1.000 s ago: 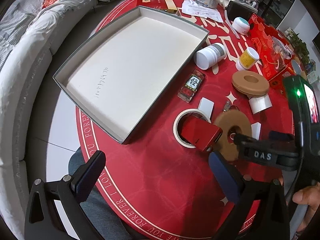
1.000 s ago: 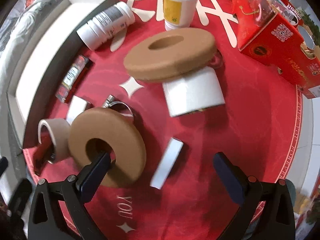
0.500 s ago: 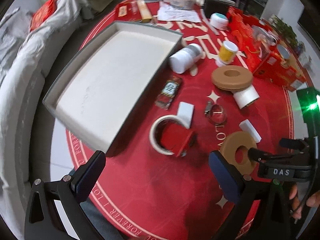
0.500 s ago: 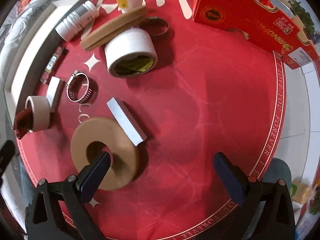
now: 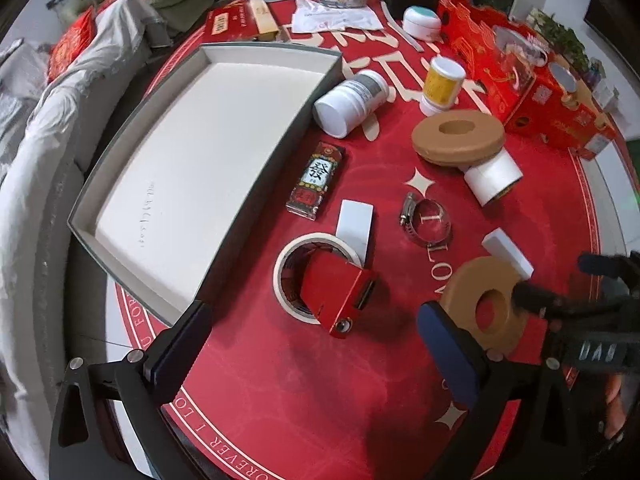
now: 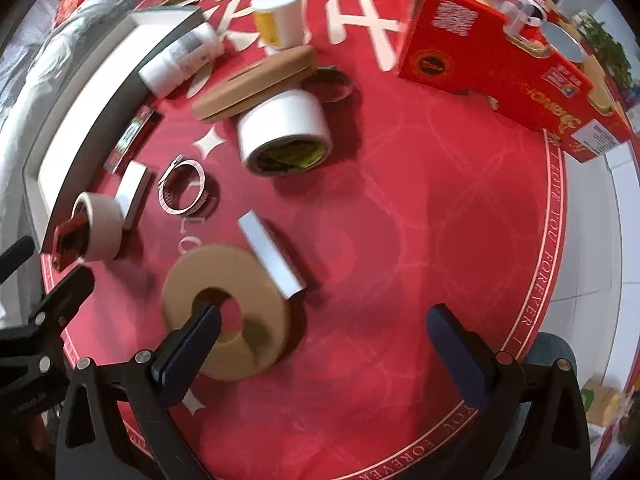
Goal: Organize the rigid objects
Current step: 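Grasp the small red box with the left tool while the right tool grasps a white block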
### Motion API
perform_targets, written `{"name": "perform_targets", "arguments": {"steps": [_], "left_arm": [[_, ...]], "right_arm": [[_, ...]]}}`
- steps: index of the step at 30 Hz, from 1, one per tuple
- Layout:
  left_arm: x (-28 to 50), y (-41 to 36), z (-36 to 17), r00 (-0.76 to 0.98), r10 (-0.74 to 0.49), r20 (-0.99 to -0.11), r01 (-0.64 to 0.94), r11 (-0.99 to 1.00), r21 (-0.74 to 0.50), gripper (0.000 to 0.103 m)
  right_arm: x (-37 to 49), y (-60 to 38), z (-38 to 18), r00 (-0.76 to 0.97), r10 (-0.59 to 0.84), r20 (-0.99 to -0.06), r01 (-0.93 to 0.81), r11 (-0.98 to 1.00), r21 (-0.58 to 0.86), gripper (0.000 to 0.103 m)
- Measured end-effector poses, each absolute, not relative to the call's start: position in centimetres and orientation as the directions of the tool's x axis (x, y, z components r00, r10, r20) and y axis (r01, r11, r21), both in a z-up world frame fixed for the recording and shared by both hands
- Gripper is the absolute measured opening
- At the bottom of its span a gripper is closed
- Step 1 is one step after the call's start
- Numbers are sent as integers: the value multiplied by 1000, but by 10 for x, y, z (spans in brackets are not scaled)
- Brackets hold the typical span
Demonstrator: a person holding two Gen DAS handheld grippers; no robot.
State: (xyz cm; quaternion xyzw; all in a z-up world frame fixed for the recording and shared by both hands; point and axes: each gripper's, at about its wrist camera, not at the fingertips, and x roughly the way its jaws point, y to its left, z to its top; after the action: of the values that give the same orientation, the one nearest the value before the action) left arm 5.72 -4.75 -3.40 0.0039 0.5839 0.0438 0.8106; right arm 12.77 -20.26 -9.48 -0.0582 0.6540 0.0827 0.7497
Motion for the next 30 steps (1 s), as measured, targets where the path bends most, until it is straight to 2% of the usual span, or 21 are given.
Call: {"name": "perform_targets", "arguments": {"steps": [7,10,13,14,17,24,30], "left_arm": [[57,-40,-38,302,66,-951,-93,995,39,103],[54,-30,-37,302,68,-951,-117,993,34,103],[54,-28,-36,308,55,-950,-116,993,20,103],[54,-30,-34,316,52,-947,-108,994,19,103],[54,-37,-33,330,50,-943,-84,996,24,103],[64,-50,-42,322,59,-945,-58,997,43,103],[59,-34,-34,363,82,-928,-109,993,45,103]], "right_arm": [[154,-211,-99,139,89,-986,-133,989,70,103],[167,-209,-107,151,59,-987,-122,992,41,103],[176,-218,-109,184,-31,-982,-71,996,-45,103],[177,-222,-110,180,-14,-983,-65,998,-26,103],[174,-225,-112,151,45,-988,-87,996,32,103],[165,-204,-124,166,27,-986,-150,989,1,103],[169,-203,-124,169,29,-985,-160,987,2,103]]}}
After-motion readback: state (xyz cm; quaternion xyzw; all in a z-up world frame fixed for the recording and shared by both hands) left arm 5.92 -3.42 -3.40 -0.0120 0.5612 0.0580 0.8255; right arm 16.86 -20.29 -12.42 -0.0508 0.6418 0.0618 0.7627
